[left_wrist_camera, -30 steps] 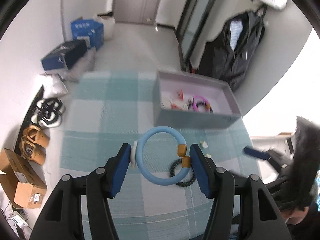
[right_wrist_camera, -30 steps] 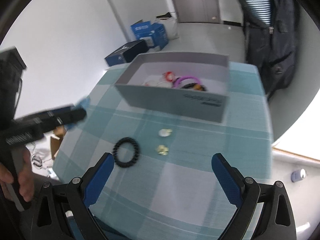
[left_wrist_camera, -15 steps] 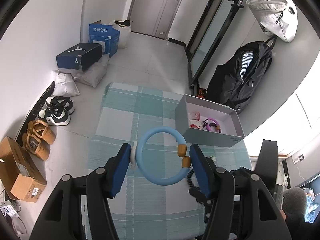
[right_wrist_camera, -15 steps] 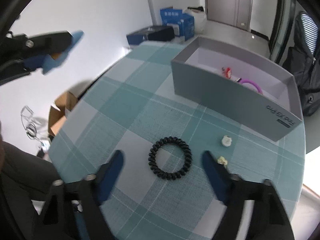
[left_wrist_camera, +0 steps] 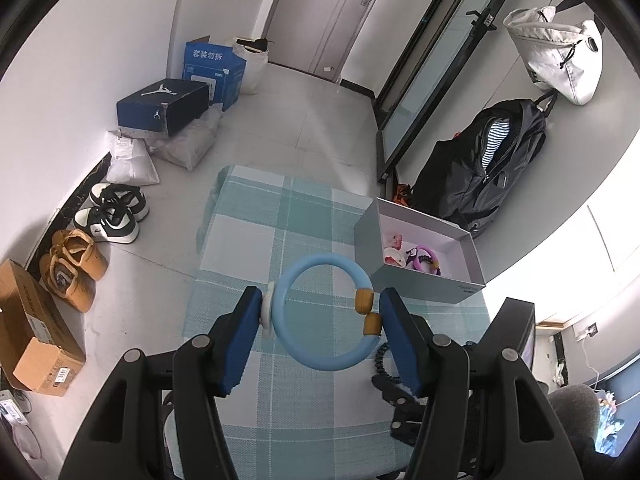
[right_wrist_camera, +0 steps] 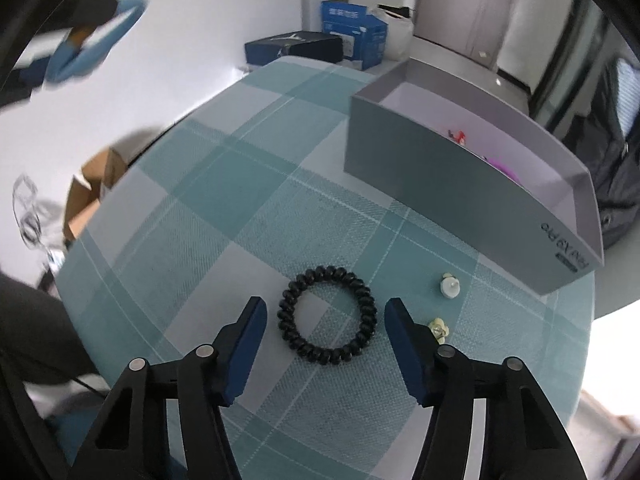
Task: Organize jewelry
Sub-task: 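Grasp the black coiled hair tie with the right tool while the left tool holds the blue bangle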
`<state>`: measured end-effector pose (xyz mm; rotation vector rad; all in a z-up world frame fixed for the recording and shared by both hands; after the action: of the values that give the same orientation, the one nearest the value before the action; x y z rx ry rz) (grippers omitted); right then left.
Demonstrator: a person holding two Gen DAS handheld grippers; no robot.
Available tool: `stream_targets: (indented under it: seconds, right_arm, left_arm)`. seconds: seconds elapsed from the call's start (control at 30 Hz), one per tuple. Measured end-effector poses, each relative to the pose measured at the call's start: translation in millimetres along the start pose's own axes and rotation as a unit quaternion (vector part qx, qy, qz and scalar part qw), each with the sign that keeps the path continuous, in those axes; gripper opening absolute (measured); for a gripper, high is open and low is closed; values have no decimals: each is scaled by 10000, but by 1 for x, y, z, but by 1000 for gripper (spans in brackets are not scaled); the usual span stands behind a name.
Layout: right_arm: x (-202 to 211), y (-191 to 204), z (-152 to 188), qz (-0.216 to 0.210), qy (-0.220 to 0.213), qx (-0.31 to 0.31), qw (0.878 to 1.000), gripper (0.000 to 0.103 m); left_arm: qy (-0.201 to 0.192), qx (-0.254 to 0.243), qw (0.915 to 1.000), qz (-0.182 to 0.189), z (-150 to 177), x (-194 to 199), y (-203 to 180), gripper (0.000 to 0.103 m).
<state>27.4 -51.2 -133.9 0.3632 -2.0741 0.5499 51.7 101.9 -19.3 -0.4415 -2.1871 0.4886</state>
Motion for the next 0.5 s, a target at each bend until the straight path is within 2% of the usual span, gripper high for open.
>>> stream_targets:
  seconds: [0.27,0.5]
  right_arm:
    - [0,-4,-2,-48,-7,-13,10000,41]
    - [6,-16,-2,-335,-40,-295,9990,39]
  left_arm:
    - [13,-59,10000,-25,0,-1,-4,55]
    - [76,-52,9999,42,-4,-6,-10,55]
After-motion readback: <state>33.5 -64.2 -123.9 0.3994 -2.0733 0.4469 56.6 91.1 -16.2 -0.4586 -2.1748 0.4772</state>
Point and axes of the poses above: each gripper's, at about its wrist camera, not at the fingertips, and x roughly against the way its jaws point, y to its left, z to its underside, the point moved 2 cm from there along -x, roughly the way its jaws point, and after that the axes turned 11 degrees about z, right-handed, at the moved point
